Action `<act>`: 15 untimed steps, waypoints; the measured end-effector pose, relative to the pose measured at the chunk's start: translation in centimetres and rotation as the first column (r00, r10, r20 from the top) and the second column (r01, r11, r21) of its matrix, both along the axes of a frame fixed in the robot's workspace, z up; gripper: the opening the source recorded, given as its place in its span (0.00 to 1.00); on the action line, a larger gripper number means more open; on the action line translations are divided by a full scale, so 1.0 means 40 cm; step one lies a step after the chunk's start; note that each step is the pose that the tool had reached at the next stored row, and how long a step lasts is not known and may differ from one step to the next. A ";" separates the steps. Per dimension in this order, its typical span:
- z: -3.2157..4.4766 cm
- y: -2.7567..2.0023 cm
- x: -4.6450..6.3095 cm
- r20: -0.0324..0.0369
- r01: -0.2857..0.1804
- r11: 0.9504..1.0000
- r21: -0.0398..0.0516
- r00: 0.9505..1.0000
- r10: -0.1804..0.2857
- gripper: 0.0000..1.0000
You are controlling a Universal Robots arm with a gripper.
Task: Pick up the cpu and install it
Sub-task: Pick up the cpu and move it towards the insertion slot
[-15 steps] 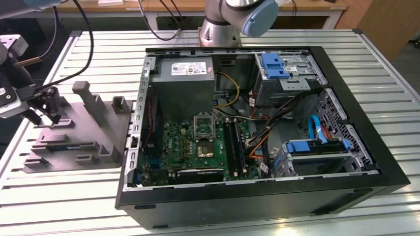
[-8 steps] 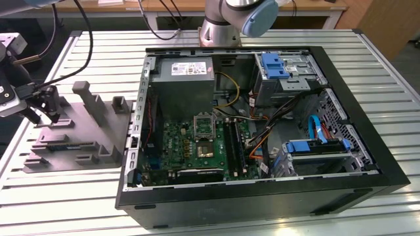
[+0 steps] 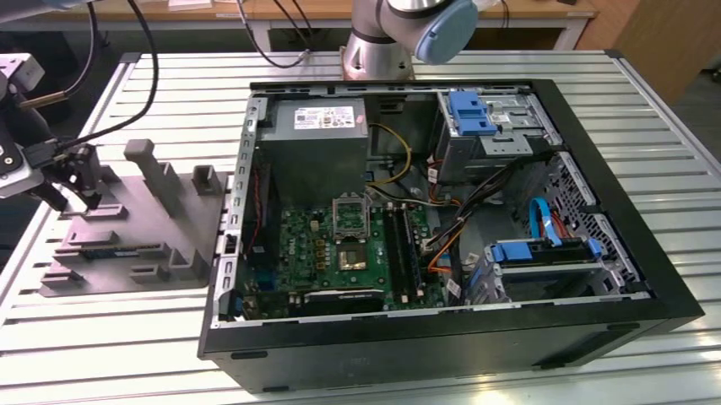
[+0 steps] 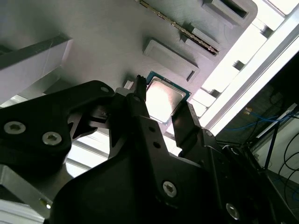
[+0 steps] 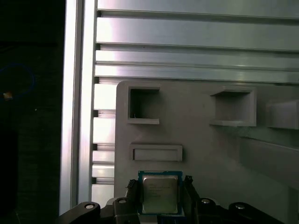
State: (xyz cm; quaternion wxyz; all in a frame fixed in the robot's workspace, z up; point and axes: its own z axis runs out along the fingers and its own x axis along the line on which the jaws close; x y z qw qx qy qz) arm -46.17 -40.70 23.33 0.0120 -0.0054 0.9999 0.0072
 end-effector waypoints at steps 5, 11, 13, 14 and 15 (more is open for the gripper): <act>0.012 0.000 0.000 0.000 0.000 1.000 -0.001 1.000 0.000 0.47; 0.026 0.000 0.000 0.000 0.000 1.000 -0.001 1.000 0.000 0.47; 0.032 0.000 0.000 0.000 0.000 1.000 -0.001 1.000 0.000 0.47; 0.034 0.000 0.000 0.000 0.000 1.000 -0.001 1.000 0.000 0.47; 0.037 0.000 0.000 0.000 0.000 1.000 -0.001 1.000 0.000 0.47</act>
